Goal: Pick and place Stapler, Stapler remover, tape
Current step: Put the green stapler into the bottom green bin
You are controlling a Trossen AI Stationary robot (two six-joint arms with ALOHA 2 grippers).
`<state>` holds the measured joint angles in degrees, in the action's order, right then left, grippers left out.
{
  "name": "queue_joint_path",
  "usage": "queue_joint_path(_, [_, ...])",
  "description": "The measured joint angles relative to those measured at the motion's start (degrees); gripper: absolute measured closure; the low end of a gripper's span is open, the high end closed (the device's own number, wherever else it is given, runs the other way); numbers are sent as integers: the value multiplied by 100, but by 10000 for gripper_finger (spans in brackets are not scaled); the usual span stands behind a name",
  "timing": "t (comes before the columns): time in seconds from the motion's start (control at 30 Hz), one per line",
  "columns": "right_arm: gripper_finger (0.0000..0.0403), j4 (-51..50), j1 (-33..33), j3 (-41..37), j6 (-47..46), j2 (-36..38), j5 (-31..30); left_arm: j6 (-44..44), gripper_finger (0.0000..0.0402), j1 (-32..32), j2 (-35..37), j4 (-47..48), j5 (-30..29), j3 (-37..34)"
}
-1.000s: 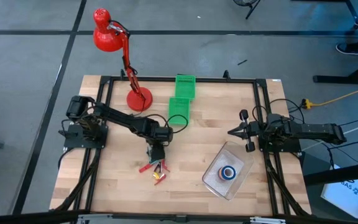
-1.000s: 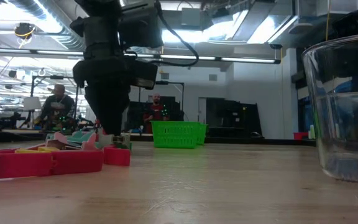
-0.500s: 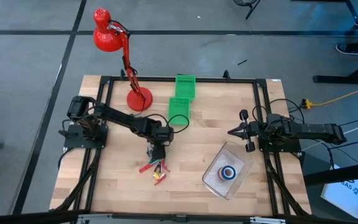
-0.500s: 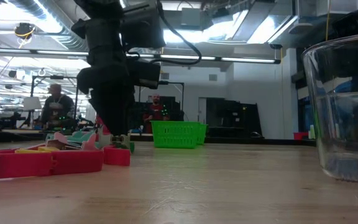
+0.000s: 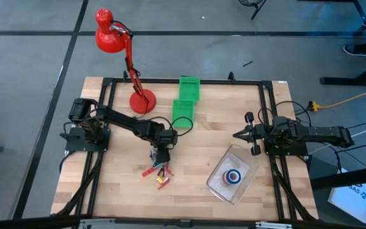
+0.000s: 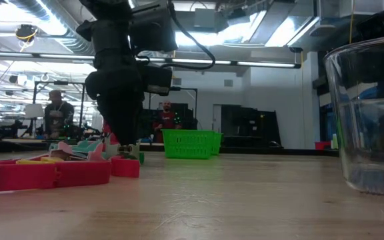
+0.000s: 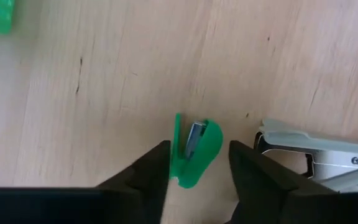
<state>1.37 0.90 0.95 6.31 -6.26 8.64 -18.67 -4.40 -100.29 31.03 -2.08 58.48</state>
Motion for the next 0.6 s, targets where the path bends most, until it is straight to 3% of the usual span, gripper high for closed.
queue_joint_path(0.33, [382, 0, -2, 0, 0, 2, 0, -260, 389, -4, 22, -217, -29, 15])
queue_joint_path(0.6, [382, 2, 0, 0, 0, 2, 0, -611, 401, 13, -7, -705, -147, -2])
